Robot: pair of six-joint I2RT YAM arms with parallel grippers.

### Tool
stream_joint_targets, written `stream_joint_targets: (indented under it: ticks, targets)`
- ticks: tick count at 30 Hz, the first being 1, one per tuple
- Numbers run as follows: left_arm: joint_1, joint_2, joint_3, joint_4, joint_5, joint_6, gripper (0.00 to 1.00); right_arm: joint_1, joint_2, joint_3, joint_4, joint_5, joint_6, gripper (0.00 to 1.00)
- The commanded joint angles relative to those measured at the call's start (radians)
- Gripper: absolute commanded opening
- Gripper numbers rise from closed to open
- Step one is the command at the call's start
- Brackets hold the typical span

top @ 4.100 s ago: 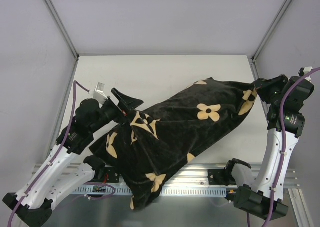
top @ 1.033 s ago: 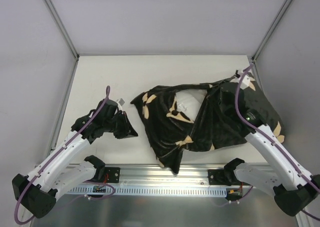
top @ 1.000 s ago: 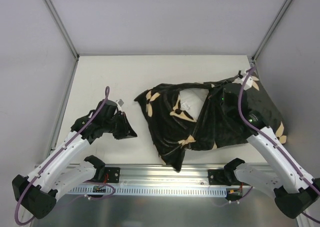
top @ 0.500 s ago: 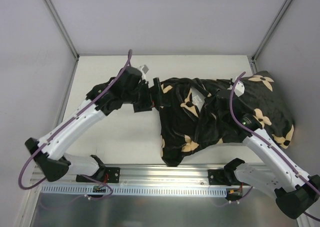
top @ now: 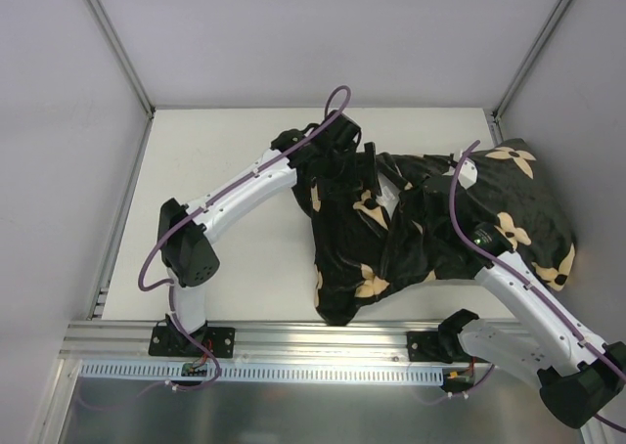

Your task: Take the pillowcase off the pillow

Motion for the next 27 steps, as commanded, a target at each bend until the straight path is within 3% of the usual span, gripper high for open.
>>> stream_joint_targets:
  ticks: [1, 7, 10, 11, 12, 14, 20, 23, 27]
  targets:
    - [-0.034, 0.019, 0.087, -0.034, -0.003, 0.036, 0.99, 0.007, -0.011, 0.011, 0.027, -0.013, 0.014, 0.01]
    - [-0.048, 0.083, 0.064, -0.046, 0.003, 0.031, 0.95, 0.009, -0.011, 0.016, 0.024, -0.011, 0.009, 0.01]
    - [-0.048, 0.051, -0.040, -0.059, 0.001, 0.028, 0.60, 0.006, -0.027, 0.025, 0.015, 0.013, -0.006, 0.01]
    - [-0.048, -0.002, -0.079, -0.057, -0.009, 0.025, 0.37, 0.006, -0.031, 0.031, 0.008, 0.022, -0.011, 0.01]
    - [-0.048, -0.039, -0.170, -0.056, -0.023, 0.027, 0.22, 0.001, -0.047, 0.031, 0.006, 0.032, -0.014, 0.01]
    - [-0.048, -0.151, -0.275, -0.056, -0.071, 0.019, 0.00, -0.007, -0.065, 0.034, 0.006, 0.039, -0.018, 0.01]
    - [-0.013, -0.404, -0.691, -0.031, -0.114, -0.068, 0.00, -0.053, -0.079, 0.033, -0.006, 0.022, -0.026, 0.01]
    - [0.030, -0.469, -0.922, 0.064, -0.048, -0.096, 0.00, -0.054, -0.051, 0.023, -0.022, -0.014, -0.018, 0.01]
    - [0.078, -0.459, -1.038, 0.217, 0.023, -0.096, 0.00, -0.053, -0.024, -0.026, -0.039, -0.027, -0.035, 0.01]
